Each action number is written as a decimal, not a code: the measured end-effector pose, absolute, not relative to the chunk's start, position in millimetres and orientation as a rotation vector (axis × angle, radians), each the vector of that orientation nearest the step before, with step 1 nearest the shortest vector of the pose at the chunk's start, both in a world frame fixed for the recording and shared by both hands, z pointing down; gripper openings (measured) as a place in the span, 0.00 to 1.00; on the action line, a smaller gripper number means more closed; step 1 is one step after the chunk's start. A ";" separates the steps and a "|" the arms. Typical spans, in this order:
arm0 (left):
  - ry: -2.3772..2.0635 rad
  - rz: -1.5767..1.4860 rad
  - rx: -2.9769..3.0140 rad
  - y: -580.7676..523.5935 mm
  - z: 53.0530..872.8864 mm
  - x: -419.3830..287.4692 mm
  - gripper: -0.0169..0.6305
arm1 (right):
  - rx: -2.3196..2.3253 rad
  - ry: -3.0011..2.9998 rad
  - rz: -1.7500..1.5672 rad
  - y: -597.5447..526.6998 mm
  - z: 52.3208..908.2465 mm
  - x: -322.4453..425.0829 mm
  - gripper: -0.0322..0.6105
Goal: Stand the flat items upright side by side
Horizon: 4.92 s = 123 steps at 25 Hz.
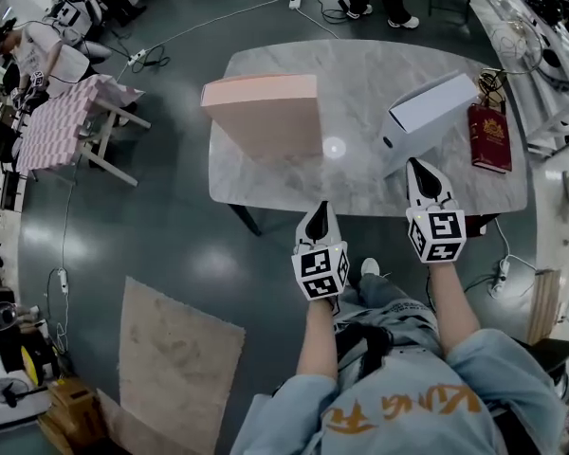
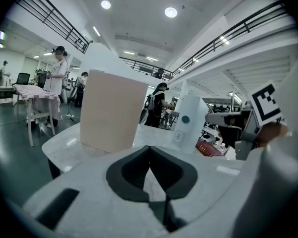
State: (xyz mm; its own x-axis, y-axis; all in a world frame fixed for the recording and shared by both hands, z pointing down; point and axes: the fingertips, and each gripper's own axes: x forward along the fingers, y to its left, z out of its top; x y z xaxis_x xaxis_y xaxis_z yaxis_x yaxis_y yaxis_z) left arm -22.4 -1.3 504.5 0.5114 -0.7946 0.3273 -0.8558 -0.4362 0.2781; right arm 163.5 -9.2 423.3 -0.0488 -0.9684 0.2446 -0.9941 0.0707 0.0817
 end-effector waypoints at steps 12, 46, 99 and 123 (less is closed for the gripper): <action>-1.455 0.220 2.335 -20.2 491.0 -23.8 0.05 | 1.838 -2.271 0.110 -26.1 413.1 127.7 0.05; -0.838 0.322 2.673 -140.2 501.1 -96.8 0.05 | 2.508 -1.408 0.341 -52.3 452.1 128.9 0.63; -0.937 0.412 2.730 -243.9 534.4 -212.8 0.28 | 2.331 -1.671 0.274 -129.7 472.5 118.0 0.63; -0.355 0.678 3.031 -272.7 535.8 -147.4 0.65 | 2.166 -2.008 0.372 -114.1 475.6 86.3 0.63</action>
